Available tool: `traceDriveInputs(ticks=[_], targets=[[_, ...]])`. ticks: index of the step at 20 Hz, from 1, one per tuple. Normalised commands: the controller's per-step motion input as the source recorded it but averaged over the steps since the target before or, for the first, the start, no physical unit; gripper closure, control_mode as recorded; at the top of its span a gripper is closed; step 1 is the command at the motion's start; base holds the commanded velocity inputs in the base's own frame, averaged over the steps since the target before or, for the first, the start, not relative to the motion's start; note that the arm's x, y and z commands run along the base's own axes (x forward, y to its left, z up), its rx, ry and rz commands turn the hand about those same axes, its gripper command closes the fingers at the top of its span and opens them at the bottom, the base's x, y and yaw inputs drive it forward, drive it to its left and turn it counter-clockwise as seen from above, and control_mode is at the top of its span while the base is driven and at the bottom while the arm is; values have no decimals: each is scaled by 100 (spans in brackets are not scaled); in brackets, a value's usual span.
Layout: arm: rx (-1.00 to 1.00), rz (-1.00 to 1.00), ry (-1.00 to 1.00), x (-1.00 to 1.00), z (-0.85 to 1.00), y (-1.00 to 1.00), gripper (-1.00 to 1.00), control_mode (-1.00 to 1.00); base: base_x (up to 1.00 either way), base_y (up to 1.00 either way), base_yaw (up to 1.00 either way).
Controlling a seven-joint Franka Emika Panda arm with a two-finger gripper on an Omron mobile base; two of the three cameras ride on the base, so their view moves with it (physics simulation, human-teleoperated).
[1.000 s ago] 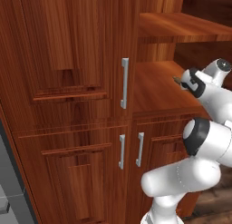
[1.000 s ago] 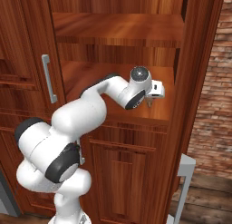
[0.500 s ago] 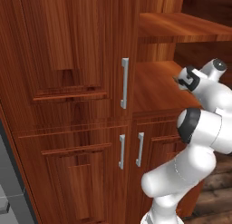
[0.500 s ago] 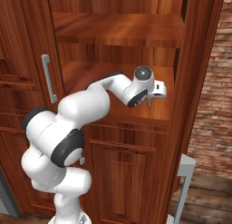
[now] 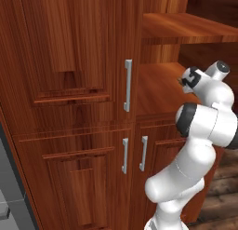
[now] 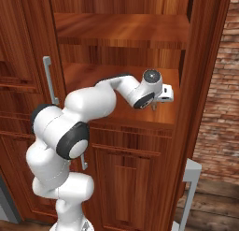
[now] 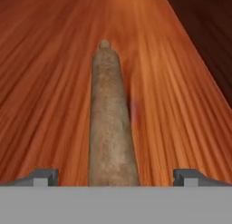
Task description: Open the cabinet, retrieve the rolling pin, and place it next to the meat on the cutting board to prepare for tenderizing.
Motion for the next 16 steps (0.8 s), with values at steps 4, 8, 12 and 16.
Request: traceDriveInputs(ticks=[4,8,12,16], targets=[[0,2,1,15,-11,-3,-100,-100,0,0,0],[0,1,1,17,-12,0,-100,-100,0,0,0],[0,0,3,10,-30,0,100,-100,0,0,0],[-1,2,4,12,-53,5,100,-100,0,0,0]])
